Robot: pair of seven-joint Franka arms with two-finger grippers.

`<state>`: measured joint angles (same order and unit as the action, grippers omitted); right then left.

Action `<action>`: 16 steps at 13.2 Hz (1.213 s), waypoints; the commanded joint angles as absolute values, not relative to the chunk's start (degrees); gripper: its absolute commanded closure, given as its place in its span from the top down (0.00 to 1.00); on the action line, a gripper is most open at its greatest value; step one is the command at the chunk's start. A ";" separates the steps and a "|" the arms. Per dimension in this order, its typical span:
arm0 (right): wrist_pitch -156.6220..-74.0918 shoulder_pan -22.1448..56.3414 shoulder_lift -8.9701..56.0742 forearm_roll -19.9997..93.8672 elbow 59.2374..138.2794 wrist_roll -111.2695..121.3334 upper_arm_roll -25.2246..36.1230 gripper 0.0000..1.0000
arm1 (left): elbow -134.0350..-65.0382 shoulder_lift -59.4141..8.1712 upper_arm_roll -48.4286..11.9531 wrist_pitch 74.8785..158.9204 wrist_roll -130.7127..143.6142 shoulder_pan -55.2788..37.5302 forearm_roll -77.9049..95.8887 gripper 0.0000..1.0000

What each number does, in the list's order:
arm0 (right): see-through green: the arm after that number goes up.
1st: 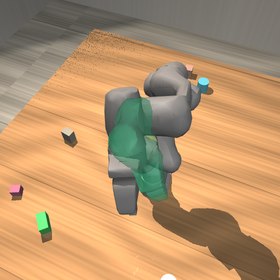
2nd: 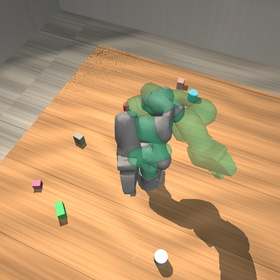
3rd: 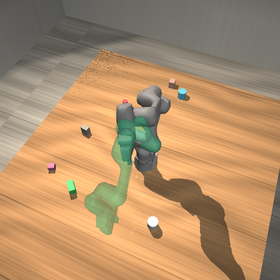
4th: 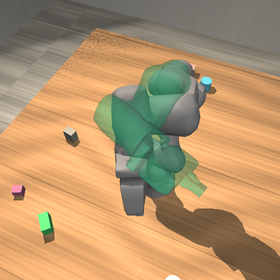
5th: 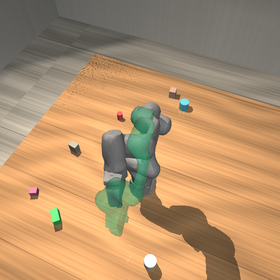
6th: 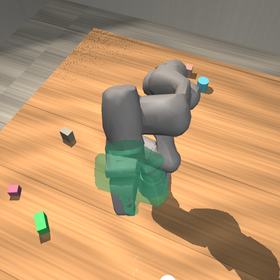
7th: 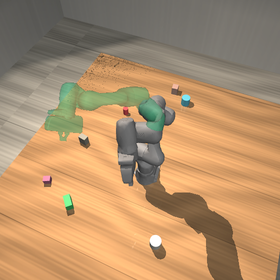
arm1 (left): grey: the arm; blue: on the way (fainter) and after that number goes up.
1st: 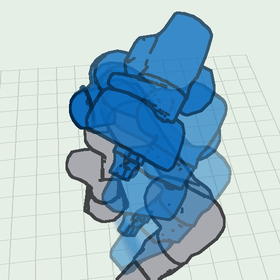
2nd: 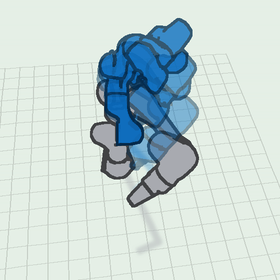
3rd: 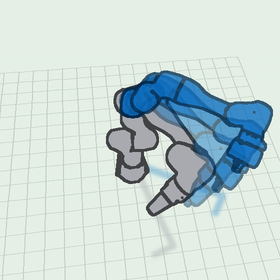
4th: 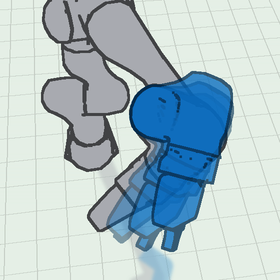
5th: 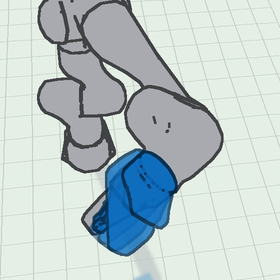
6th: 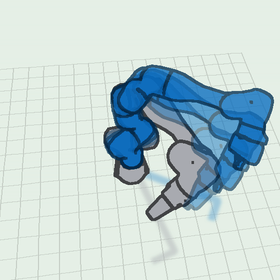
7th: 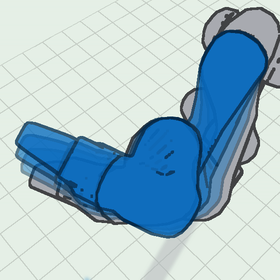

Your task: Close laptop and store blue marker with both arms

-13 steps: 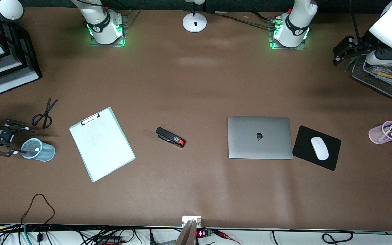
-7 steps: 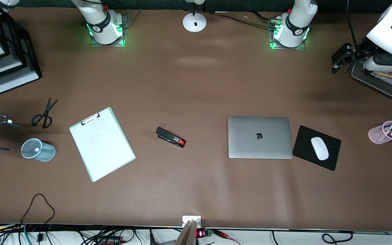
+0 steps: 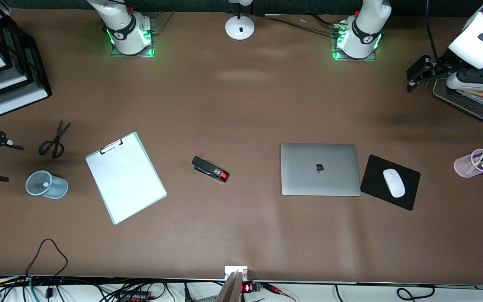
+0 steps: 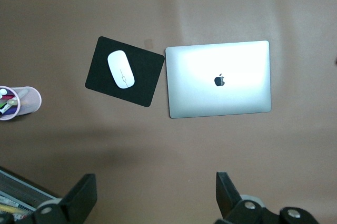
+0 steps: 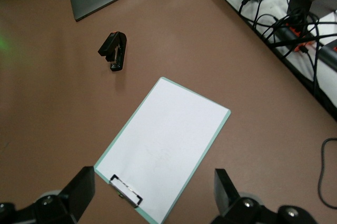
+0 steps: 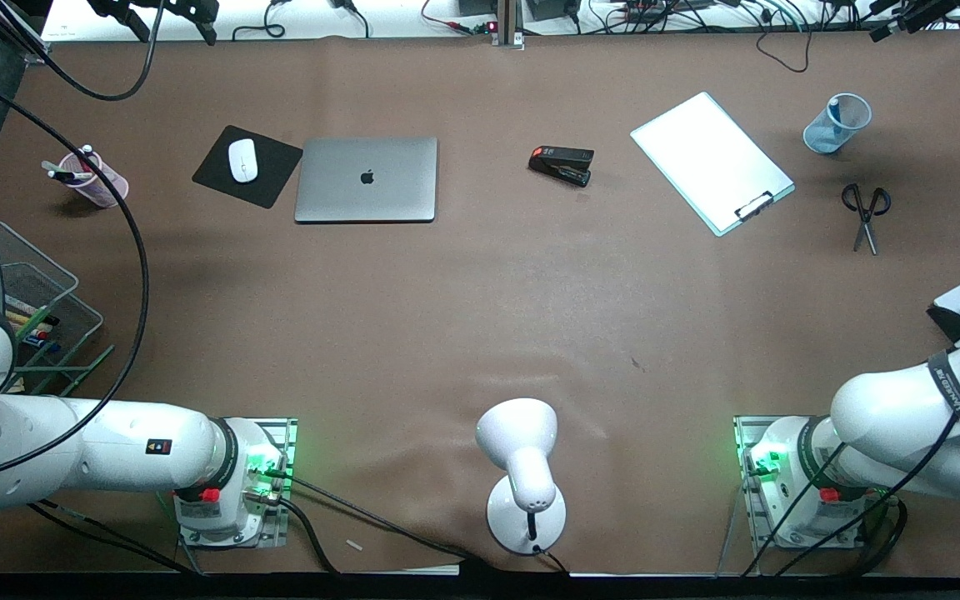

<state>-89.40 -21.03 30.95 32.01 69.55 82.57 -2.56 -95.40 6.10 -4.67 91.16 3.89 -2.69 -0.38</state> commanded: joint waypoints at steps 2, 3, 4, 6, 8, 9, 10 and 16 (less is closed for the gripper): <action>-88.15 -17.33 27.52 26.30 70.40 70.09 -2.37 1.00 | -95.54 6.15 -4.48 91.85 2.72 -3.08 -0.35 1.00; -88.15 -15.92 26.81 24.54 70.40 67.44 -2.37 1.00 | -95.54 6.07 -4.66 91.76 2.72 -3.08 -0.35 1.00; -88.24 -13.99 26.46 22.17 70.40 63.84 -2.37 1.00 | -95.54 6.06 -4.66 91.84 2.72 -3.08 -0.35 1.00; -88.16 -10.13 26.28 17.52 68.74 53.23 -2.37 1.00 | -95.62 5.89 -4.83 91.76 2.72 -3.08 -0.35 1.00; -88.24 -6.52 25.24 13.02 67.94 44.16 -2.46 1.00 | -95.54 5.71 -4.83 91.76 2.72 -3.08 -0.35 1.00; -88.16 -5.11 24.44 11.01 68.03 38.29 -2.55 1.00 | -95.54 5.80 -4.92 91.76 2.72 -3.08 -0.44 1.00; -88.07 -3.88 23.48 8.90 68.29 32.75 -2.46 1.00 | -95.54 5.80 -4.92 91.76 2.72 -3.08 -0.44 1.00; -78.50 -0.09 18.29 0.19 71.45 9.08 -2.29 1.00 | -95.45 5.89 -5.36 91.32 2.72 -3.08 -0.44 1.00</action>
<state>-80.84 -1.43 21.55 3.29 68.69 14.68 -2.71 -95.47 5.66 -5.11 91.20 3.87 -3.11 -0.38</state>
